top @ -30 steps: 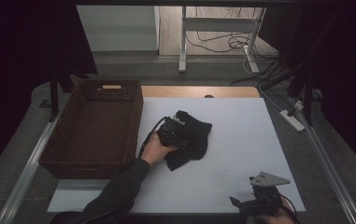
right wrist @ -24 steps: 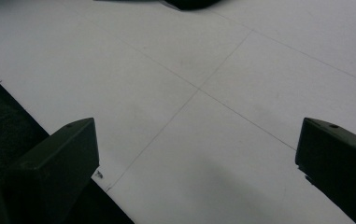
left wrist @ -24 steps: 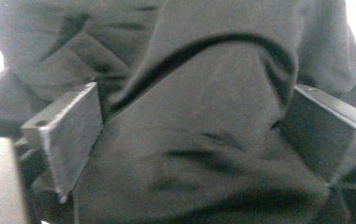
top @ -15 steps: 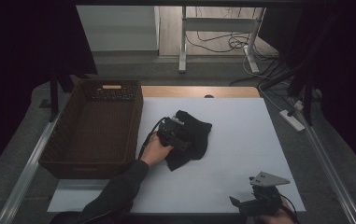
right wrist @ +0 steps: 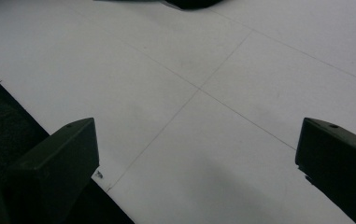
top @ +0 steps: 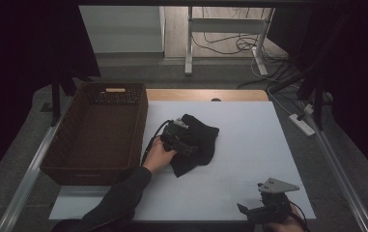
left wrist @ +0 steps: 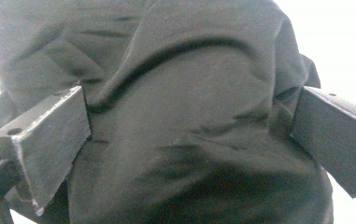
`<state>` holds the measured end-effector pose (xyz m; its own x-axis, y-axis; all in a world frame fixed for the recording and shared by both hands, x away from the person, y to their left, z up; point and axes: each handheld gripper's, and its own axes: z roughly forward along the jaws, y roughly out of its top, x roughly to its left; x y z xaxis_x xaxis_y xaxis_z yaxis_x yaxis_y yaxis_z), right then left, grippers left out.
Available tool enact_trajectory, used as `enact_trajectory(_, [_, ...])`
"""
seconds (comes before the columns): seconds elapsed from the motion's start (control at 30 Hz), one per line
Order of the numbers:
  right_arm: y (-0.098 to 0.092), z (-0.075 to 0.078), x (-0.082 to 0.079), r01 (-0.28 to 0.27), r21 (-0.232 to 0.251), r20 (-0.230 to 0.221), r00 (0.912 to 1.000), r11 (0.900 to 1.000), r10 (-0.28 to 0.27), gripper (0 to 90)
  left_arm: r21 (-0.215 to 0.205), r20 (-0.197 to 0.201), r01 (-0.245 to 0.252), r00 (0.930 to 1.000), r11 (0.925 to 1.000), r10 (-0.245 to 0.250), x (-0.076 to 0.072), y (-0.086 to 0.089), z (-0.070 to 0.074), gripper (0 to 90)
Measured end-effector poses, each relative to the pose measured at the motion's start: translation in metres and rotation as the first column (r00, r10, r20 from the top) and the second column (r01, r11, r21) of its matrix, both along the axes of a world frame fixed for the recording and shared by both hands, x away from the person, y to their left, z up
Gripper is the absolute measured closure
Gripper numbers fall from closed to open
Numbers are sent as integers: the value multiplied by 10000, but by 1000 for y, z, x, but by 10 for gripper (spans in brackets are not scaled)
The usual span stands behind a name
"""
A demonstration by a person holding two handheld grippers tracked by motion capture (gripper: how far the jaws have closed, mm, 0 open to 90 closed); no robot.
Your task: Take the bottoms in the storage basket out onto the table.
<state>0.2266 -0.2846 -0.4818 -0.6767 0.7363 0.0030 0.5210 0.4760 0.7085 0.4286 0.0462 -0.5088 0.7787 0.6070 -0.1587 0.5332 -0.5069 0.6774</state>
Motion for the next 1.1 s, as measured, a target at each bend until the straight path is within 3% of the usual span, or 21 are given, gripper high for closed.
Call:
enact_trajectory(0.2, [0,0,0,-5,-1,-10,10000,10000,5,0,-361,-215,63,9997,9993,-71,-2,4,5,0])
enact_trajectory(0.57, [1,0,1,-27,10,-26,10000,10000,27,0,-824,-142,329,9993,9961,-342,-8,7,17,0])
enact_trajectory(0.77, [1,0,1,-24,-17,-31,10000,10000,24,0,-756,-214,619,9977,9952,-636,-12,7,23,10])
enact_trajectory(1.1, [1,0,1,-37,-43,-29,10000,10000,37,0,-962,-80,618,9980,9934,-628,-19,13,43,0])
